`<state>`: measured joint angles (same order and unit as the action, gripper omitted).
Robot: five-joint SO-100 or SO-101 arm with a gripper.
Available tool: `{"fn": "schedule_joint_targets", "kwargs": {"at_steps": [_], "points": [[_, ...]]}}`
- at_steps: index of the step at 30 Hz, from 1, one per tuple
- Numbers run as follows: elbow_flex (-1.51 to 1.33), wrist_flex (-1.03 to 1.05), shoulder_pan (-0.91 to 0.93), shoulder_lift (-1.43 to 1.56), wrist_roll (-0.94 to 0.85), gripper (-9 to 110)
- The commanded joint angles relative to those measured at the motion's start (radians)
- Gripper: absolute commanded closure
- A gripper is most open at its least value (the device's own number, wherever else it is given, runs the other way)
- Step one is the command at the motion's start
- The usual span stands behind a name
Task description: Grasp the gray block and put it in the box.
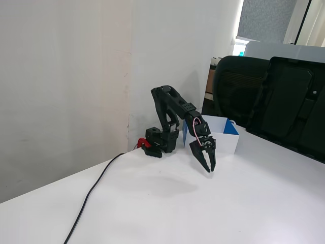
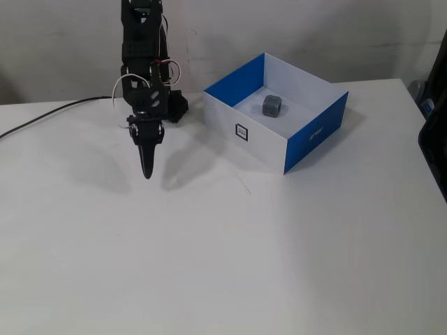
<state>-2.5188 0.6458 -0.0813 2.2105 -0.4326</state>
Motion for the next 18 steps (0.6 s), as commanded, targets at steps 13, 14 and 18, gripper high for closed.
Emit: {"fn": "schedule_joint_targets", "kwargs": {"at_steps": [13, 14, 18], "points": [[-0.267, -0.061, 0.026, 0.362, 0.221, 101], [-0.307, -0.040, 0.035, 0.446, 0.221, 100], [-0.399, 0.101, 0.074, 0.718, 0.218, 100]]}}
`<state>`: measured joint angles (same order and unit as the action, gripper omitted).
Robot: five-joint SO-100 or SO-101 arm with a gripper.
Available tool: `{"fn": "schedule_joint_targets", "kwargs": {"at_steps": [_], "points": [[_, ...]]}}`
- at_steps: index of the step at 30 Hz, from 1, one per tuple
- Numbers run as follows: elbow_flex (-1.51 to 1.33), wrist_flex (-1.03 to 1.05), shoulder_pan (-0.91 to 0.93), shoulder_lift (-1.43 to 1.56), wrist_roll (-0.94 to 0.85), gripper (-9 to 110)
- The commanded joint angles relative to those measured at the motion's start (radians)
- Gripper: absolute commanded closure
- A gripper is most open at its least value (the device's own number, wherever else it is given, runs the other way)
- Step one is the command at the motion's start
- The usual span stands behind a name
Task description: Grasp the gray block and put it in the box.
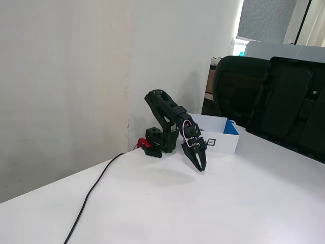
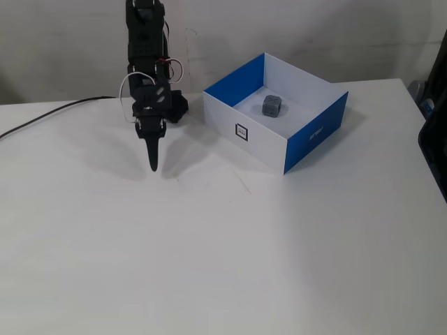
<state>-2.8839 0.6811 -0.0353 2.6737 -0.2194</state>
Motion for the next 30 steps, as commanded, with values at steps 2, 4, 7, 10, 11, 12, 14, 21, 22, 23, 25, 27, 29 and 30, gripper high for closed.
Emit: {"fn": "schedule_joint_targets", "kwargs": {"at_steps": [2, 4, 7, 10, 11, 12, 14, 21, 22, 23, 25, 27, 29, 30], "points": [[-0.057, 0.126, 0.043, 0.337, 0.002, 101], [-0.086, 0.172, 0.055, 0.407, -0.002, 101], [-0.117, 0.241, 0.063, 0.497, -0.005, 101], [-0.150, 0.298, 0.066, 0.574, -0.005, 101], [-0.164, 0.314, 0.066, 0.600, -0.003, 101], [-0.176, 0.328, 0.064, 0.623, -0.003, 101], [-0.199, 0.356, 0.060, 0.666, -0.003, 101], [-0.250, 0.405, 0.061, 0.719, 0.006, 101], [-0.253, 0.403, 0.058, 0.719, 0.006, 101], [-0.253, 0.405, 0.055, 0.719, 0.006, 101], [-0.252, 0.413, 0.044, 0.719, 0.008, 101], [-0.250, 0.420, 0.029, 0.719, 0.015, 101], [-0.250, 0.422, 0.009, 0.719, 0.031, 101], [-0.250, 0.425, 0.008, 0.719, 0.032, 101]]}}
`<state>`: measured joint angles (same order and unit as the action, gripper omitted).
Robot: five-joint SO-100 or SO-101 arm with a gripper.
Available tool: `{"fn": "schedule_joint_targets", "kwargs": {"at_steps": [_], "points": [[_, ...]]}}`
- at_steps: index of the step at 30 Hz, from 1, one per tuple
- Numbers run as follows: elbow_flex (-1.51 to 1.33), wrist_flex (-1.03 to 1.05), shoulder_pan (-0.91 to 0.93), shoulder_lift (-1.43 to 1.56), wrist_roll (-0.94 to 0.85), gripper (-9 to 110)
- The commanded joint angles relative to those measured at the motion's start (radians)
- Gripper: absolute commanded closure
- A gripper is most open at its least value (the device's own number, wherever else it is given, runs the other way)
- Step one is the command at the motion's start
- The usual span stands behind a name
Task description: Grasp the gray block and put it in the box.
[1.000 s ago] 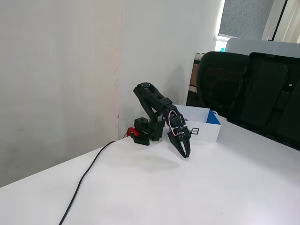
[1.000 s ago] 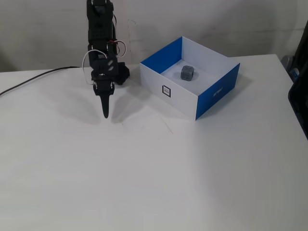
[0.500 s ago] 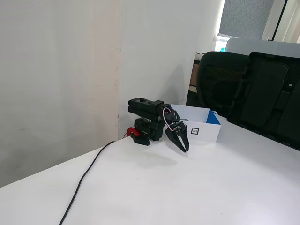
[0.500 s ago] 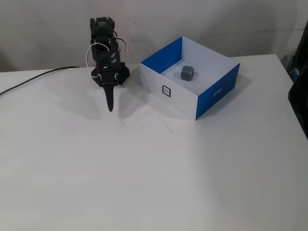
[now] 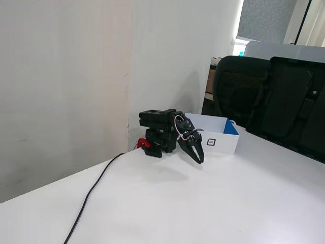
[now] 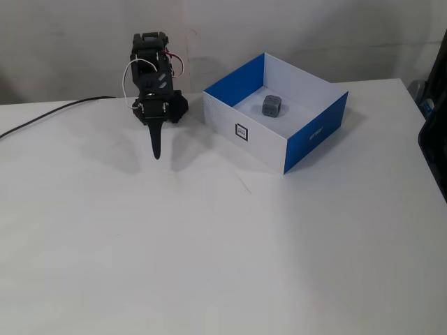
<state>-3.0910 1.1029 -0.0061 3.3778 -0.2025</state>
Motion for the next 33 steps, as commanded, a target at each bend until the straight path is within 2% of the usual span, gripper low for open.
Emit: {"fn": "schedule_joint_targets", "kwargs": {"at_steps": [1, 13, 33], "points": [[-0.041, 0.006, -0.021, 0.015, 0.015, 101], [-0.032, 0.038, -0.080, 0.017, 0.026, 101], [-0.020, 0.075, -0.043, 0.017, 0.015, 101]]}}
